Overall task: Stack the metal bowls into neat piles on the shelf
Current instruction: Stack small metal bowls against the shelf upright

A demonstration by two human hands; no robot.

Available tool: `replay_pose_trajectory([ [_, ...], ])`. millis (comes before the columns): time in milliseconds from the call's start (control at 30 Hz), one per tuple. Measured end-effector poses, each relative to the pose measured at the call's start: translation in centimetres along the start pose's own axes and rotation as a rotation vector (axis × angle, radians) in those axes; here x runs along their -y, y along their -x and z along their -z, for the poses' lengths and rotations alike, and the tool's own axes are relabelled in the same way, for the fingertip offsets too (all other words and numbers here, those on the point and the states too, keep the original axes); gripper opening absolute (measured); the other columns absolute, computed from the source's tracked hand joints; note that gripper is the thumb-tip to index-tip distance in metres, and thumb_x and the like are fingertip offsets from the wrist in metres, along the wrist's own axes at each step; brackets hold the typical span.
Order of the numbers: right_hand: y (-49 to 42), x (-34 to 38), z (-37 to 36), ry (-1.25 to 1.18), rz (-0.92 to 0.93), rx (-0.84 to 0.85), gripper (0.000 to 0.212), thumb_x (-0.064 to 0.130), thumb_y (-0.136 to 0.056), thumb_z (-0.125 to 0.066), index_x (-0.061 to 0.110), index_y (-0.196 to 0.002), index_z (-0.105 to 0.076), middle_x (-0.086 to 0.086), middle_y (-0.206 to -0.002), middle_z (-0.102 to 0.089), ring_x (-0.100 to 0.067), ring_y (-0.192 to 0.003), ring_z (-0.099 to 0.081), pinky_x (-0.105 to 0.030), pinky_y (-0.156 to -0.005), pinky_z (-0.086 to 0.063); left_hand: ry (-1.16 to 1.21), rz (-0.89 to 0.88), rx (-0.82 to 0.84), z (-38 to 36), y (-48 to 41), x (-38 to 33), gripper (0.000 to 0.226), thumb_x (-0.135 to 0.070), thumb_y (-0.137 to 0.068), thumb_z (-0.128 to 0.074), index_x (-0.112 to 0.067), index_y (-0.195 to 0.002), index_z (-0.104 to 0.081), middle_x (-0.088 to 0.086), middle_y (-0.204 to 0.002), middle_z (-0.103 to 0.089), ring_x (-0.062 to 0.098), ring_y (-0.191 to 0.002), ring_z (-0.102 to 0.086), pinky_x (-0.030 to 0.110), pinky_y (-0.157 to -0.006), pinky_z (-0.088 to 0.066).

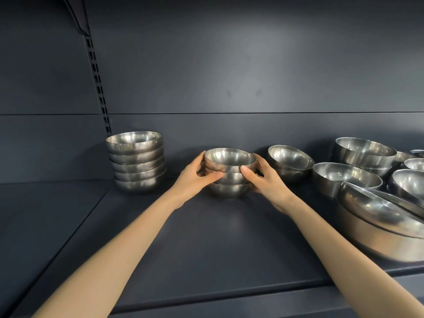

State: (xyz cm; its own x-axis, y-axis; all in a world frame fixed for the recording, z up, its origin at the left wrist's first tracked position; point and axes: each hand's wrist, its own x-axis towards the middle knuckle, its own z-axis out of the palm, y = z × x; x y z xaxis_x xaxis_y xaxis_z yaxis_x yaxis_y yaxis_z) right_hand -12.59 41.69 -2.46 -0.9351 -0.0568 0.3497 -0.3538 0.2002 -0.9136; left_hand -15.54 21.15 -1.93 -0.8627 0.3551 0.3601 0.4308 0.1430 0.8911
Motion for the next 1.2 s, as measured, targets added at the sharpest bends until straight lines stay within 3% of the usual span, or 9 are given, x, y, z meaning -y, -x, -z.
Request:
replay_pose_trajectory([
  [167,0.1,-0.1,0.4,-0.008,-0.052,0.091,0.057,0.034,-0.082,-0.070,0.035,-0.131,-0.040,0.014,-0.121,-0.057,-0.013,-0.119,-0.055,-0.037,-0.099,-0.049,0.060,0.032,0.036,0.0,0.1,-0.1,0.052,-0.016,-0.088,-0.068,-0.051,-0.117,-0.044,-0.014,-0.112,-0.066,0.000,-0.100,-0.062,0.021,-0.084,-0.051],
  [300,0.2,-0.1,0.4,0.024,-0.038,0.058,0.054,0.024,-0.084,-0.072,0.039,-0.123,-0.039,0.022,-0.115,-0.053,-0.001,-0.107,-0.054,-0.030,-0.097,-0.048,0.066,0.078,0.070,0.3,0.0,-0.2,0.065,-0.021,-0.086,-0.070,-0.043,-0.137,-0.037,-0.010,-0.125,-0.061,0.003,-0.104,-0.060,0.030,-0.091,-0.051],
  [400,0.3,-0.1,0.4,0.020,-0.024,0.035,0.059,0.025,-0.083,-0.074,0.033,-0.131,-0.040,0.018,-0.122,-0.055,-0.002,-0.111,-0.056,-0.030,-0.099,-0.049,0.066,0.065,0.051,0.3,0.1,-0.5,0.057,-0.018,-0.084,-0.072,-0.051,-0.123,-0.046,-0.013,-0.123,-0.061,0.003,-0.098,-0.063,0.031,-0.089,-0.053],
  [500,0.3,0.1,0.5,-0.032,-0.037,0.044,0.068,0.024,-0.083,-0.075,0.028,-0.141,-0.038,0.012,-0.132,-0.053,-0.003,-0.110,-0.057,-0.026,-0.093,-0.052,0.051,0.066,0.048,0.3,0.2,-0.7,0.055,-0.019,-0.083,-0.074,-0.049,-0.122,-0.050,-0.013,-0.117,-0.062,0.002,-0.092,-0.064,0.030,-0.089,-0.053],
  [667,0.3,-0.2,0.5,-0.059,-0.076,0.095,0.077,0.018,-0.084,-0.073,0.024,-0.146,-0.029,0.007,-0.137,-0.048,-0.007,-0.116,-0.054,-0.030,-0.097,-0.049,0.078,0.115,-0.004,-0.1,0.4,-1.3,0.042,-0.022,-0.085,-0.072,-0.049,-0.111,-0.054,-0.010,-0.117,-0.063,0.008,-0.092,-0.063,0.032,-0.089,-0.055],
  [800,0.3,-0.3,0.5,-0.092,-0.079,0.114,0.077,0.015,-0.085,-0.072,0.023,-0.148,-0.028,0.010,-0.131,-0.050,-0.010,-0.121,-0.052,-0.031,-0.101,-0.046,0.106,0.113,-0.064,-0.8,0.7,-1.6,0.041,-0.019,-0.085,-0.071,-0.035,-0.119,-0.057,-0.003,-0.113,-0.064,0.002,-0.077,-0.064,0.034,-0.085,-0.056],
  [900,0.2,-0.3,0.5,-0.117,-0.066,0.144,0.074,0.016,-0.083,-0.074,0.023,-0.145,-0.033,0.009,-0.128,-0.054,-0.012,-0.121,-0.053,-0.037,-0.105,-0.046,0.090,0.116,-0.085,-1.2,1.2,-1.8,0.035,-0.022,-0.086,-0.071,-0.034,-0.117,-0.059,-0.003,-0.102,-0.065,0.007,-0.076,-0.059,0.041,-0.088,-0.053],
  [1033,0.2,0.2,0.4,-0.189,-0.052,0.184,0.072,0.034,-0.073,-0.078,0.025,-0.136,-0.046,0.002,-0.127,-0.063,-0.018,-0.118,-0.060,-0.049,-0.100,-0.049,0.092,0.108,-0.148,-1.2,2.1,-2.5,0.025,-0.026,-0.083,-0.074,-0.032,-0.106,-0.065,-0.002,-0.089,-0.064,0.014,-0.075,-0.052,0.037,-0.077,-0.048],
  [1200,0.3,1.8,-0.6,-0.235,0.047,0.118,0.062,0.030,-0.077,-0.075,0.020,-0.134,-0.053,0.000,-0.124,-0.065,-0.022,-0.115,-0.063,-0.043,-0.091,-0.055,0.072,0.068,-0.224,-0.2,3.2,-4.5,0.025,-0.026,-0.081,-0.076,-0.028,-0.105,-0.067,-0.014,-0.082,-0.066,0.012,-0.076,-0.057,0.045,-0.089,-0.053],
])
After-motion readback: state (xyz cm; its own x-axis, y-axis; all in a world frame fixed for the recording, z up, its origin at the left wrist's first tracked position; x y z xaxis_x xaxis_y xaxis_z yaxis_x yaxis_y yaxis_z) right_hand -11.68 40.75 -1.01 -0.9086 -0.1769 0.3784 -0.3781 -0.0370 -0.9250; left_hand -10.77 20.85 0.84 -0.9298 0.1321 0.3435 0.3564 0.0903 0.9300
